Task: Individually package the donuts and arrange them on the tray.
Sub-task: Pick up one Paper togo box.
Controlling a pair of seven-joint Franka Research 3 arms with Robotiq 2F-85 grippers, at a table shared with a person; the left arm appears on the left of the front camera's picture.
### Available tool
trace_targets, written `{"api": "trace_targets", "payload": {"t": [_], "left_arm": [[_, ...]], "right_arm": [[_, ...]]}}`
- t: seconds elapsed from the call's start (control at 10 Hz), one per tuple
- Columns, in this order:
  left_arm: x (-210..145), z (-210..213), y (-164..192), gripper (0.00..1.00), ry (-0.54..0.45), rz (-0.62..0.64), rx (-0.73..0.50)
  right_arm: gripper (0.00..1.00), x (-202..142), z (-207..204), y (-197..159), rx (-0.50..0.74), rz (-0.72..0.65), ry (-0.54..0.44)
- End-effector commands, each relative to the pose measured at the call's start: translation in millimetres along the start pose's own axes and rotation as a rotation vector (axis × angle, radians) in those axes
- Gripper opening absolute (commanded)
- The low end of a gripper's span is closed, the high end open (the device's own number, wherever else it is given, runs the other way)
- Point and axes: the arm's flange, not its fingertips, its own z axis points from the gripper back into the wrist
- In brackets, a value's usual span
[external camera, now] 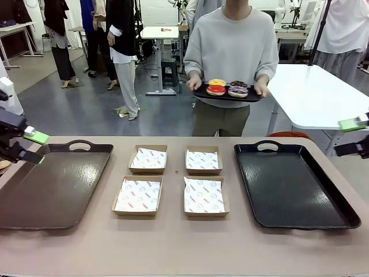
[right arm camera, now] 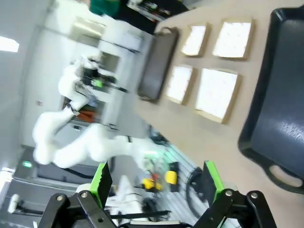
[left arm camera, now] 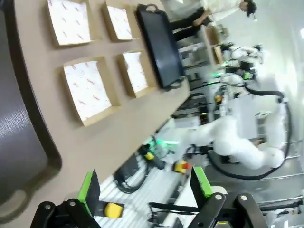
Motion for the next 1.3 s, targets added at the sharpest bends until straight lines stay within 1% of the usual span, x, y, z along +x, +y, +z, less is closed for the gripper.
{"api": "trace_targets", "payload": {"t": [0.0, 0.1, 0.2, 0.3, 0.4, 0.5, 0.8, 0.9, 1.1, 1.2], "left_arm": [[-3, 20, 16, 1.0, 0.012, 0.086, -0.051], [-9, 32, 22, 1.0, 0.024, 0.116, -0.065], [-16, 46, 25, 1.0, 0.006, 0.135, -0.096], [-23, 60, 28, 1.0, 0.008, 0.145, -0.121], [-31, 76, 34, 1.0, -0.018, 0.152, -0.144], [-38, 85, 39, 1.0, -0.026, 0.158, -0.165], [-44, 90, 59, 1.0, 0.024, 0.216, -0.145], [-45, 92, 64, 1.0, 0.018, 0.229, -0.147], [-49, 100, 71, 1.0, -0.03, 0.246, -0.159], [-52, 103, 70, 1.0, -0.048, 0.238, -0.151]], "right_arm": [[1.0, -21, 9, -26, 0.05, -0.062, -0.004], [1.0, -30, 19, -34, 0.052, -0.072, 0.009], [1.0, -39, 30, -40, 0.026, -0.075, 0.022], [1.0, -47, 42, -47, 0.007, -0.088, 0.023], [1.0, -53, 56, -51, -0.011, -0.082, 0.036], [1.0, -57, 65, -54, -0.01, -0.087, 0.031], [1.0, -59, 73, -54, -0.009, -0.105, 0.019], [1.0, -59, 73, -54, -0.005, -0.104, 0.015], [1.0, -60, 75, -50, 0.003, -0.099, 0.002], [1.0, -59, 71, -46, -0.04, -0.1, 0.022]]}}
